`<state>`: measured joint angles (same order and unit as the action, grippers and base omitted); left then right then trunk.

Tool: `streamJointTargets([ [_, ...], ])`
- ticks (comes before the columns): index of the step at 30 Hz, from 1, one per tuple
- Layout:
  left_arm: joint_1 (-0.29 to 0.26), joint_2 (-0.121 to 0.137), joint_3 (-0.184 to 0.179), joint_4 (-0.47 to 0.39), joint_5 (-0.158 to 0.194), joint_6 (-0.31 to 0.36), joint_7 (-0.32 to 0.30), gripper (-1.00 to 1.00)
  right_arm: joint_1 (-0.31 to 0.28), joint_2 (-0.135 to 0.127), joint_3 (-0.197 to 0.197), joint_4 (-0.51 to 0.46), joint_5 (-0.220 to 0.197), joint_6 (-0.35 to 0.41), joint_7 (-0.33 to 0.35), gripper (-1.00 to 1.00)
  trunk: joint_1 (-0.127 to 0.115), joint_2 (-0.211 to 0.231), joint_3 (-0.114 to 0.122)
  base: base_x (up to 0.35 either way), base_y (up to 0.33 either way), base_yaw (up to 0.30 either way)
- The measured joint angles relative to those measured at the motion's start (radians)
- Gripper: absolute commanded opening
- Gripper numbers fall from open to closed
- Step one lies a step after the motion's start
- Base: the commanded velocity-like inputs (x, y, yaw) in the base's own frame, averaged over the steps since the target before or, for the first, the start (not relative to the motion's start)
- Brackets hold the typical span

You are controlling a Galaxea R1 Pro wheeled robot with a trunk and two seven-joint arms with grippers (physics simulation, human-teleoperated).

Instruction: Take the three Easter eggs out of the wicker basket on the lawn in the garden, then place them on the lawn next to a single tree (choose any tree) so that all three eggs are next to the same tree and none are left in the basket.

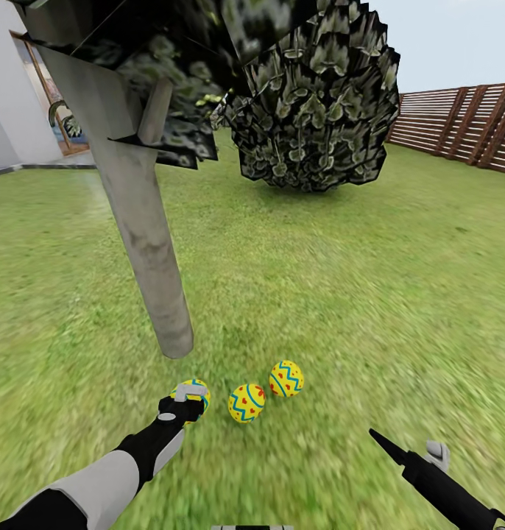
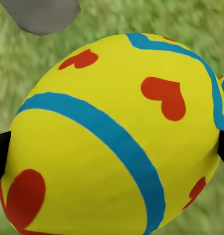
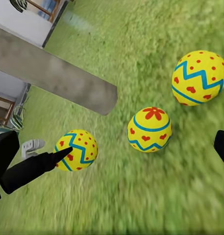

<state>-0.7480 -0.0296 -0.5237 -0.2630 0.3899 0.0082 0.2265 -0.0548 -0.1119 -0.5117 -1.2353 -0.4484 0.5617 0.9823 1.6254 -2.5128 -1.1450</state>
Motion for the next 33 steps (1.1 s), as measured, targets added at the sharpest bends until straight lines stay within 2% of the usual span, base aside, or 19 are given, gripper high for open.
streamJointTargets([
  [28,0.0,0.0,0.0,0.0,0.0,0.001,0.008,-1.0,0.0,0.0,0.0,0.0,0.0,0.0,0.0,1.0,0.0,0.0,0.0,0.078,0.011,0.0],
  [33,0.0,0.0,0.0,0.0,0.002,0.0,0.008,-1.0,0.0,0.0,-0.001,0.0,-0.001,-0.001,0.001,1.0,0.002,-0.001,-0.019,0.001,0.0,0.0],
])
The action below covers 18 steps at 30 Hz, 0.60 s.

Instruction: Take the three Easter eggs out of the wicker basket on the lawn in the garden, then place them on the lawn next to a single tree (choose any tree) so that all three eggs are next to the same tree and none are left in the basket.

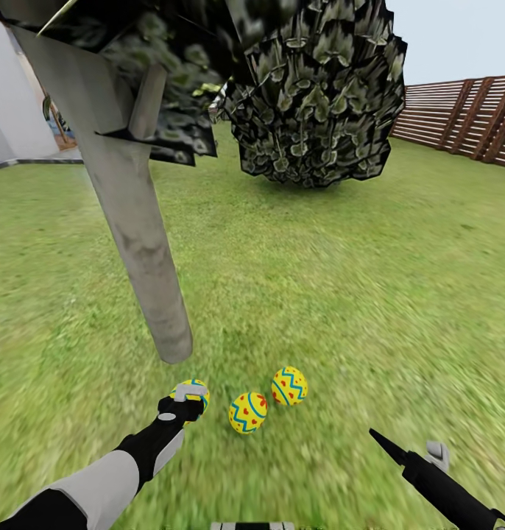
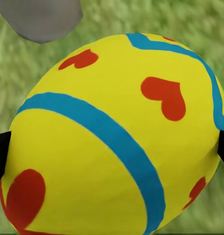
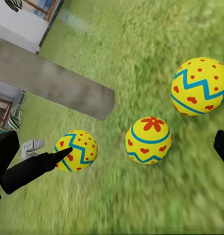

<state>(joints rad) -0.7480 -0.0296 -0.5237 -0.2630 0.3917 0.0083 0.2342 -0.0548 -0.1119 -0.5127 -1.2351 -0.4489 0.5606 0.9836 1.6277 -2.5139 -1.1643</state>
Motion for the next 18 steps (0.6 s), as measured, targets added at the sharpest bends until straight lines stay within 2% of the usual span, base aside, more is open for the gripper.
streamJointTargets([
  [9,0.0,-0.001,-0.002,-0.001,0.0,-0.001,-0.003,-1.0,0.0,0.0,-0.001,0.0,-0.001,-0.001,0.001,1.0,0.004,-0.002,-0.035,0.0,0.0,0.0],
  [13,0.0,-0.001,-0.002,-0.011,-0.003,-0.002,-0.008,-1.0,0.0,0.0,-0.002,0.0,-0.001,0.0,0.001,1.0,0.004,-0.002,-0.035,0.0,0.0,0.0],
  [18,0.0,-0.001,-0.003,-0.015,-0.004,-0.001,-0.008,-1.0,0.0,0.0,-0.002,0.0,-0.001,-0.001,0.0,1.0,0.006,-0.003,-0.054,0.0,0.0,0.0],
])
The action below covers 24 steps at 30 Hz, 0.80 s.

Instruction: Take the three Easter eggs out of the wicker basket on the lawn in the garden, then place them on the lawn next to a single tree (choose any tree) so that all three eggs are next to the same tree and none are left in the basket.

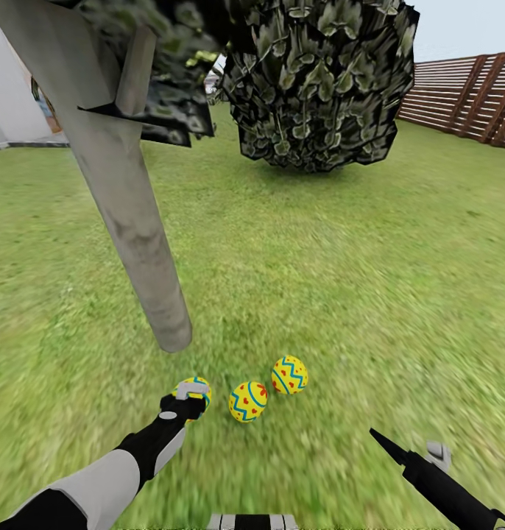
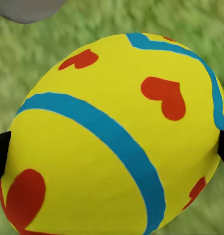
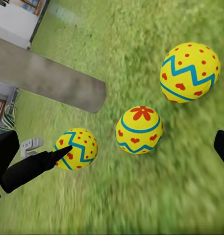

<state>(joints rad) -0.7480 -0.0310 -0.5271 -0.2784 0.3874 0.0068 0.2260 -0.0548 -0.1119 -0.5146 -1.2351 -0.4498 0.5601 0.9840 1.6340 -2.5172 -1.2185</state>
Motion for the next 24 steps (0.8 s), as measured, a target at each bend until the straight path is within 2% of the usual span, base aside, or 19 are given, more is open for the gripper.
streamJointTargets([
  [3,0.0,0.001,0.0,-0.001,0.0,0.0,-0.003,-1.0,0.0,0.0,0.0,0.0,0.001,0.0,0.0,1.0,0.001,-0.001,-0.012,0.0,0.0,0.0],
  [11,0.0,0.001,-0.003,-0.002,-0.002,0.0,-0.003,-1.0,0.0,0.0,0.001,0.0,0.001,0.0,0.0,1.0,0.001,-0.001,-0.012,0.0,0.0,0.0],
  [16,0.0,0.001,-0.003,-0.003,-0.002,-0.001,-0.003,-1.0,0.0,0.0,0.0,0.0,0.002,0.0,0.0,1.0,0.004,-0.002,-0.031,0.0,0.0,0.0],
  [22,-0.001,0.001,-0.003,-0.004,-0.003,-0.023,-0.002,-1.0,0.0,0.0,-0.001,0.0,0.001,0.0,0.0,1.0,0.004,-0.002,-0.031,0.0,0.0,0.0],
  [24,-0.001,0.001,-0.004,-0.004,-0.003,-0.025,-0.002,-1.0,0.0,0.0,-0.001,0.0,0.002,0.0,0.0,1.0,0.004,-0.002,-0.039,0.0,0.0,0.0],
])
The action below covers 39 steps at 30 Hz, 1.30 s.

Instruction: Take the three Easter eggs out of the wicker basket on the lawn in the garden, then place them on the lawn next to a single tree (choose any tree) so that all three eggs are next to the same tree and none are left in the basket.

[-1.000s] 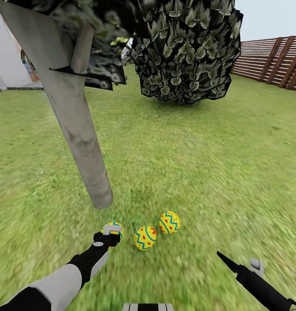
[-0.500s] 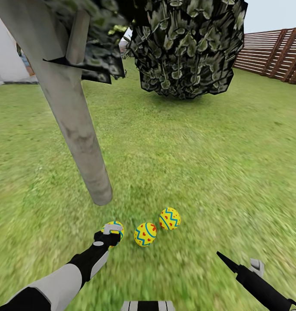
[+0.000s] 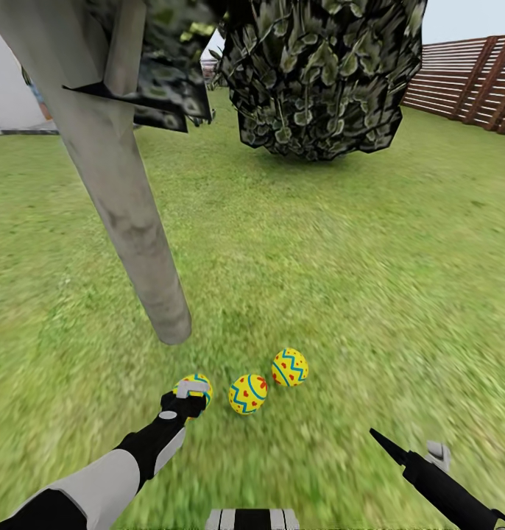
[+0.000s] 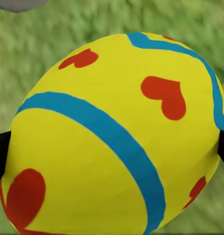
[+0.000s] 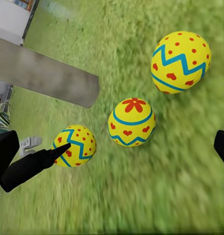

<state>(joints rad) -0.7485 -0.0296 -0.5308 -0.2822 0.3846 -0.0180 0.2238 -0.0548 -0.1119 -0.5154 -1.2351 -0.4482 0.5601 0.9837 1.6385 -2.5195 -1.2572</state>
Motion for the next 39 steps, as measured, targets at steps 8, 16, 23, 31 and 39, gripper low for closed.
streamJointTargets([
  [8,0.0,-0.001,-0.001,0.0,-0.001,-0.001,0.0,-1.0,0.0,-0.001,0.0,0.0,0.0,0.0,0.0,1.0,0.002,-0.001,-0.015,0.0,0.0,0.0],
  [16,0.0,-0.001,-0.007,0.0,-0.003,-0.002,0.0,-1.0,0.0,-0.002,-0.002,0.0,0.0,0.0,0.0,1.0,0.005,-0.003,-0.046,0.0,0.0,0.0],
  [23,-0.001,-0.001,-0.008,0.0,-0.004,-0.011,0.0,-1.0,0.0,-0.002,-0.001,0.0,0.0,0.0,0.0,1.0,0.007,-0.004,-0.062,0.0,0.0,0.0],
  [31,-0.001,-0.003,-0.008,-0.001,-0.004,-0.015,0.0,-1.0,0.0,-0.002,-0.001,0.0,0.0,0.0,0.0,1.0,0.01,-0.005,-0.085,0.0,0.0,0.0],
  [39,-0.001,-0.003,-0.008,-0.009,-0.004,-0.015,0.0,-1.0,0.0,-0.002,-0.002,0.0,0.0,0.0,0.0,1.0,0.013,-0.007,-0.112,0.0,0.0,0.0],
])
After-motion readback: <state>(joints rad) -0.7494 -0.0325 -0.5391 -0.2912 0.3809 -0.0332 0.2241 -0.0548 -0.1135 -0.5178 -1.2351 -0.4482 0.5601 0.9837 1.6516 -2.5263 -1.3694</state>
